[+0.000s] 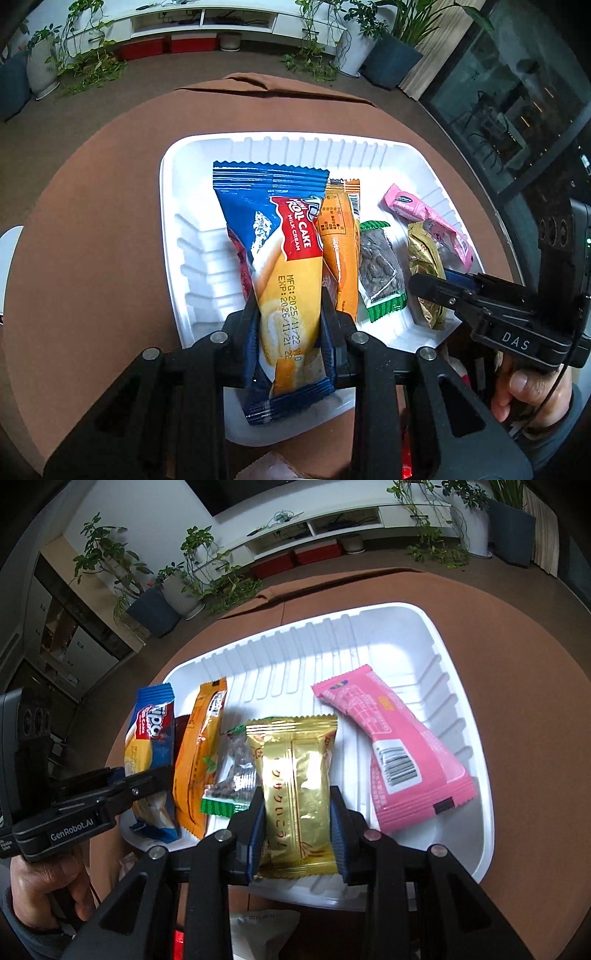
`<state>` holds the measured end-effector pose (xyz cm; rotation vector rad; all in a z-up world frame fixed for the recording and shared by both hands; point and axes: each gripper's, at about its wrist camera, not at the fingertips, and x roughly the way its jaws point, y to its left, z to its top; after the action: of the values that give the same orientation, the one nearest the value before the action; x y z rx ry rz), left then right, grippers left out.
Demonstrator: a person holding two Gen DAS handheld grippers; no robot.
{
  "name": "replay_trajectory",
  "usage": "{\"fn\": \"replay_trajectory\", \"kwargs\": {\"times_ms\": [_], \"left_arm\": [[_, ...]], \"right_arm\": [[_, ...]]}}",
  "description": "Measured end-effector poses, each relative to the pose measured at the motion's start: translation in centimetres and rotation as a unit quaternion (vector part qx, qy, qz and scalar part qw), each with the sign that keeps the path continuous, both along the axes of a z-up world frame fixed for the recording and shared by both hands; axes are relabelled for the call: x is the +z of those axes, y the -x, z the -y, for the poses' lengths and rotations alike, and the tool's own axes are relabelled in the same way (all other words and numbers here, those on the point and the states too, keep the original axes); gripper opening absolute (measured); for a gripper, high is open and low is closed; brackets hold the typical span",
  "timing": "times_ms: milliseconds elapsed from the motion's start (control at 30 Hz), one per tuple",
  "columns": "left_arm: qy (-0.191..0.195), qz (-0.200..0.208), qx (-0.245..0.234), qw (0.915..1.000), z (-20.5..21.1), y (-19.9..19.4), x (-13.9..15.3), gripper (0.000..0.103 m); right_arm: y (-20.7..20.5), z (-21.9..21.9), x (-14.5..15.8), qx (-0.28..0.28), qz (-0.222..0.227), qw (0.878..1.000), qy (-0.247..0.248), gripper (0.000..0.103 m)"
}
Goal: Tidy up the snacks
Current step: 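Withdraw both grippers from the tray back toward the snack pile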
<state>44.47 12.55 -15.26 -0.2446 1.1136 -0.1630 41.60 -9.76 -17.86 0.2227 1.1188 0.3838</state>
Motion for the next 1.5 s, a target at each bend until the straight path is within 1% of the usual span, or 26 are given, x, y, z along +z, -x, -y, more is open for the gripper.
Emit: {"fn": "replay_trajectory", "kwargs": {"times_ms": [267, 333, 367, 400, 433, 467, 500, 567, 600, 667, 700, 733, 800, 867, 933, 967, 1000, 1067, 1100, 1133, 1167, 1267, 1300, 1367, 1467, 1500], "left_arm": [[-0.001, 0.0, 0.005, 1.0, 0.1, -0.1, -0.3, 0.028], [-0.001, 0.004, 0.007, 1.0, 0.2, 0.1, -0.1, 0.037], [-0.003, 0.006, 0.007, 0.9999, 0.4, 0.3, 0.1, 0.054], [-0.004, 0.012, 0.008, 0.9999, 0.4, 0.4, 0.3, 0.064], [-0.003, 0.015, 0.008, 0.9998, 0.4, 0.4, 0.4, 0.065], [-0.002, 0.017, 0.009, 0.9998, 0.4, 0.5, 0.6, 0.066], [-0.003, 0.018, 0.011, 0.9998, 0.4, 0.6, 0.7, 0.071], [-0.003, 0.023, 0.013, 0.9996, 0.4, 1.0, 1.2, 0.078], [-0.001, 0.028, 0.014, 0.9995, 0.4, 1.3, 1.6, 0.079], [0.001, 0.037, 0.017, 0.9992, 0.5, 2.0, 2.3, 0.084], [0.001, 0.042, 0.019, 0.9989, 0.5, 2.5, 2.8, 0.094], [0.0, 0.049, 0.02, 0.9986, 0.5, 3.1, 3.4, 0.099], [-0.002, 0.081, 0.022, 0.9965, 0.6, 4.9, 5.2, 0.103], [-0.008, 0.129, 0.011, 0.9915, 1.0, 7.4, 7.0, 0.103], [-0.043, 0.175, 0.005, 0.9836, 2.0, 10.0, 8.5, 0.103], [-0.06, 0.196, 0.004, 0.9788, 2.6, 11.4, 9.2, 0.103], [-0.076, 0.22, 0.005, 0.9725, 3.3, 13.2, 9.9, 0.103], [-0.081, 0.263, 0.008, 0.9615, 4.6, 16.2, 11.0, 0.103], [-0.08, 0.277, 0.01, 0.9573, 5.2, 17.3, 11.5, 0.103], [-0.08, 0.289, 0.018, 0.9539, 5.9, 19.0, 11.8, 0.103], [-0.077, 0.289, 0.022, 0.9538, 6.3, 20.0, 11.8, 0.103], [-0.074, 0.264, 0.037, 0.961, 7.7, 23.1, 11.3, 0.103], [-0.069, 0.259, 0.043, 0.9624, 8.0, 24.1, 10.9, 0.103], [-0.053, 0.253, 0.058, 0.9643, 8.2, 25.8, 10.0, 0.103], [-0.037, 0.224, 0.072, 0.9711, 8.8, 27.4, 7.7, 0.103], [-0.035, 0.212, 0.079, 0.9734, 8.9, 27.8, 6.8, 0.103]], "right_arm": [[-0.4, 0.3, 0.2, -0.002, 0.004, 1.0, -0.004, 0.044], [-0.3, 0.2, 0.5, -0.003, 0.007, 1.0, -0.004, 0.046], [-0.3, 0.2, 0.6, -0.004, 0.01, 1.0, -0.004, 0.048], [-0.1, 0.2, 0.9, -0.005, 0.015, 1.0, -0.004, 0.051], [0.0, 0.2, 1.2, -0.005, 0.019, 1.0, -0.003, 0.054], [0.1, 0.2, 1.6, -0.005, 0.025, 1.0, -0.001, 0.06], [0.3, 0.2, 1.9, -0.006, 0.03, 1.0, 0.0, 0.067], [0.7, 0.3, 3.0, -0.007, 0.043, 0.999, -0.006, 0.074], [0.9, 0.4, 3.5, -0.008, 0.049, 0.999, -0.01, 0.078], [1.6, 0.5, 4.9, -0.006, 0.062, 0.998, -0.025, 0.084], [2.0, 0.6, 5.8, -0.004, 0.073, 0.997, -0.034, 0.088], [2.6, 0.7, 6.6, 0.0, 0.083, 0.996, -0.043, 0.089], [3.9, 1.1, 8.6, 0.005, 0.106, 0.992, -0.066, 0.091], [5.8, 2.0, 11.3, 0.01, 0.144, 0.984, -0.102, 0.092], [8.7, 3.7, 14.4, 0.0, 0.213, 0.968, -0.132, 0.094], [10.1, 4.5, 15.9, -0.01, 0.251, 0.957, -0.145, 0.1], [12.3, 5.9, 17.5, -0.029, 0.306, 0.937, -0.164, 0.103], [15.2, 7.5, 18.8, -0.046, 0.369, 0.911, -0.18, 0.103], [16.5, 8.1, 19.2, -0.055, 0.393, 0.901, -0.174, 0.103], [17.5, 8.7, 19.4, -0.057, 0.394, 0.901, -0.17, 0.103], [18.0, 9.1, 19.2, -0.05, 0.382, 0.906, -0.177, 0.103], [19.1, 10.7, 18.2, -0.03, 0.321, 0.92, -0.222, 0.103], [20.0, 11.5, 17.6, -0.031, 0.313, 0.918, -0.242, 0.103], [21.4, 12.5, 16.7, -0.037, 0.304, 0.918, -0.253, 0.103], [22.4, 13.6, 14.7, -0.067, 0.236, 0.945, -0.215, 0.103], [22.6, 13.7, 14.2, -0.064, 0.218, 0.949, -0.219, 0.103]]}}
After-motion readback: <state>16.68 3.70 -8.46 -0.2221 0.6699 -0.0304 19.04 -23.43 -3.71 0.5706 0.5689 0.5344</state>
